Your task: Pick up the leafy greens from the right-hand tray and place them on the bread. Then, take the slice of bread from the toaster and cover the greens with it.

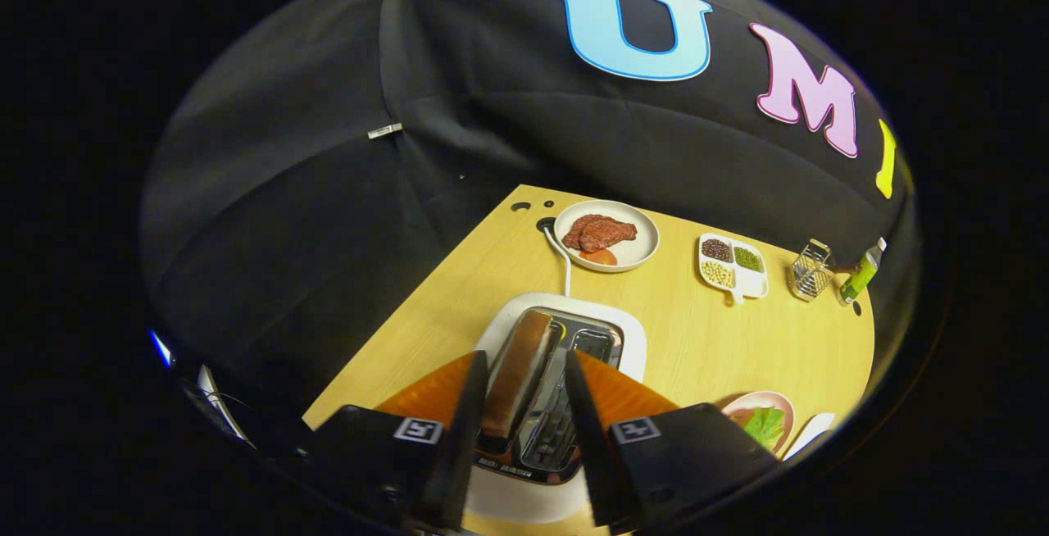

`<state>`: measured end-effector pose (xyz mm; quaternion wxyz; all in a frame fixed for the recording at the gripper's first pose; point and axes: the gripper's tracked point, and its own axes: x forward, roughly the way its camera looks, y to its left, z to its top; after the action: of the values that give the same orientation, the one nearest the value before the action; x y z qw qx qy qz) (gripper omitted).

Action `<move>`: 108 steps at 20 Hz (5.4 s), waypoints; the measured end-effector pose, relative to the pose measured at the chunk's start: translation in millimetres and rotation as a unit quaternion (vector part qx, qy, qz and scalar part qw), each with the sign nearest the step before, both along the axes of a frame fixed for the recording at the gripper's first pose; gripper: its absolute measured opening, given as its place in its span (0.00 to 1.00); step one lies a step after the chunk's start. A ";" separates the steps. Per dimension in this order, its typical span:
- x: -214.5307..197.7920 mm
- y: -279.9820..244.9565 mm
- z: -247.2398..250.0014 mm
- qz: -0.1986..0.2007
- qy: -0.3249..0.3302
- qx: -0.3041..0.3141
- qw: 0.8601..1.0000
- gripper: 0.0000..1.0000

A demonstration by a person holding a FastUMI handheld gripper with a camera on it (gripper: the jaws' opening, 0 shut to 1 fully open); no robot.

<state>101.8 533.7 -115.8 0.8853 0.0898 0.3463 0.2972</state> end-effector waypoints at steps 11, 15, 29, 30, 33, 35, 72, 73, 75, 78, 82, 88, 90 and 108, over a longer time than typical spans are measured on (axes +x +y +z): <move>-15.4 0.2 27.9 -0.029 0.034 0.058 0.997 0.11; -12.9 -20.3 58.4 -0.046 0.028 0.100 0.994 0.11; -13.4 -218.0 80.1 -0.112 -0.068 0.104 0.986 0.11; -14.5 -228.9 71.5 -0.121 -0.064 0.101 0.985 0.11; -13.9 -267.0 38.4 -0.145 -0.053 0.079 0.985 0.11; -13.2 -289.7 14.7 -0.162 -0.045 0.062 0.984 0.11; -6.8 -312.8 -254.7 -0.147 0.044 -0.095 0.984 0.59; -4.0 -316.2 -252.7 -0.140 0.027 -0.114 0.983 0.78; -2.5 -318.5 -249.4 -0.129 0.010 -0.133 0.983 0.98; -2.5 -321.0 -245.5 -0.131 0.015 -0.128 0.983 0.97; -1.1 -335.6 -234.9 -0.148 0.005 -0.129 0.981 0.98; -0.7 -362.7 -198.7 -0.181 -0.011 -0.103 0.978 0.99; -1.5 -370.1 -173.5 -0.185 -0.026 -0.090 0.978 0.98; -58.3 -408.3 63.5 -0.164 -0.197 0.021 0.966 0.98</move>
<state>43.5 125.5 -52.3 0.9706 0.1034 0.1398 0.1666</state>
